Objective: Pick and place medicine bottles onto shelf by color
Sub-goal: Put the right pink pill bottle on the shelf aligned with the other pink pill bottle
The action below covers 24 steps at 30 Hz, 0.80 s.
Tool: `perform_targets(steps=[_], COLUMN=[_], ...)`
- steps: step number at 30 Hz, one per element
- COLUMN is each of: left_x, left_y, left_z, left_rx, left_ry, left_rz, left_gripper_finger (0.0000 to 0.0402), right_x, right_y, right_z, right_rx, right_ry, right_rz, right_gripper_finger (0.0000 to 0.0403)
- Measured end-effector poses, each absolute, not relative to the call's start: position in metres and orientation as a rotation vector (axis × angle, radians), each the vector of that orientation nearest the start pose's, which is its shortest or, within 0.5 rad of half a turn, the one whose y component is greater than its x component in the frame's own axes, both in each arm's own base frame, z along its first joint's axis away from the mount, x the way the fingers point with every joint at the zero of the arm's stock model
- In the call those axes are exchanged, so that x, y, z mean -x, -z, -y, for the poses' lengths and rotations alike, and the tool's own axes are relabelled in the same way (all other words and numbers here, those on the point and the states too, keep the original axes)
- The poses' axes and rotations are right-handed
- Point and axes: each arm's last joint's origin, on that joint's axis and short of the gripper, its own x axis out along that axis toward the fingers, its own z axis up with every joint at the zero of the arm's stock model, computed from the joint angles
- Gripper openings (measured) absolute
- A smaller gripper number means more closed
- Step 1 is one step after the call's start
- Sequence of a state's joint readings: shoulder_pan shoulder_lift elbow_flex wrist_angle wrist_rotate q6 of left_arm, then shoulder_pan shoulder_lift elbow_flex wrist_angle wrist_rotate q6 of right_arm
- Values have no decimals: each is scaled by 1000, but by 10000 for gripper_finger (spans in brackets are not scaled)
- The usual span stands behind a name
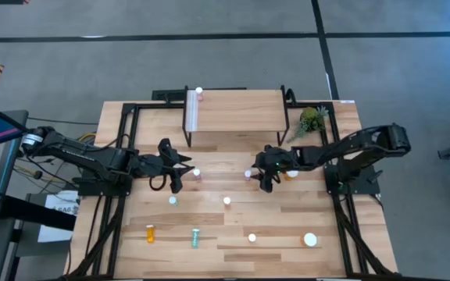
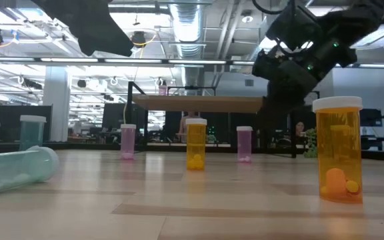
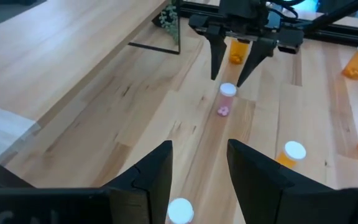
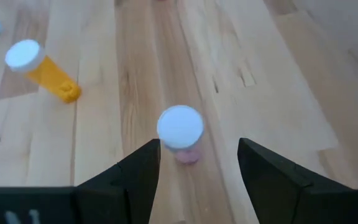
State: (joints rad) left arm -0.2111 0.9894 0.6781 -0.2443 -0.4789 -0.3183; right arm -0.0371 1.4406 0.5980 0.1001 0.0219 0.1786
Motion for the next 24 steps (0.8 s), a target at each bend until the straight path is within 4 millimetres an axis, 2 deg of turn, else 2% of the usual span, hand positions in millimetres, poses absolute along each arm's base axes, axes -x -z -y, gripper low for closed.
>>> perform_targets(steps=[4, 10, 17, 20, 24], left_x=[-204, -204, -206, -207, -208], left_y=[-257, -257, -255, -253, -252], left_z=[30, 30, 31, 31, 31], left_rx=[120, 120, 119, 115, 113], left_ry=[-340, -340, -340, -341, -341], left_rz=[-476, -476, -483, -495, -500], left_gripper_finger=[142, 142, 142, 142, 142], right_x=[-270, -283, -304, -306, -307], right_y=[-166, -168, -154, -148, -149], right_z=[10, 10, 11, 11, 11], right_rx=[-165, -165, -153, -148, -142], right_ry=[112, 95, 95, 95, 90], right_rz=[-756, -780, -873, -914, -905], right_gripper_finger=[240, 240, 240, 238, 223])
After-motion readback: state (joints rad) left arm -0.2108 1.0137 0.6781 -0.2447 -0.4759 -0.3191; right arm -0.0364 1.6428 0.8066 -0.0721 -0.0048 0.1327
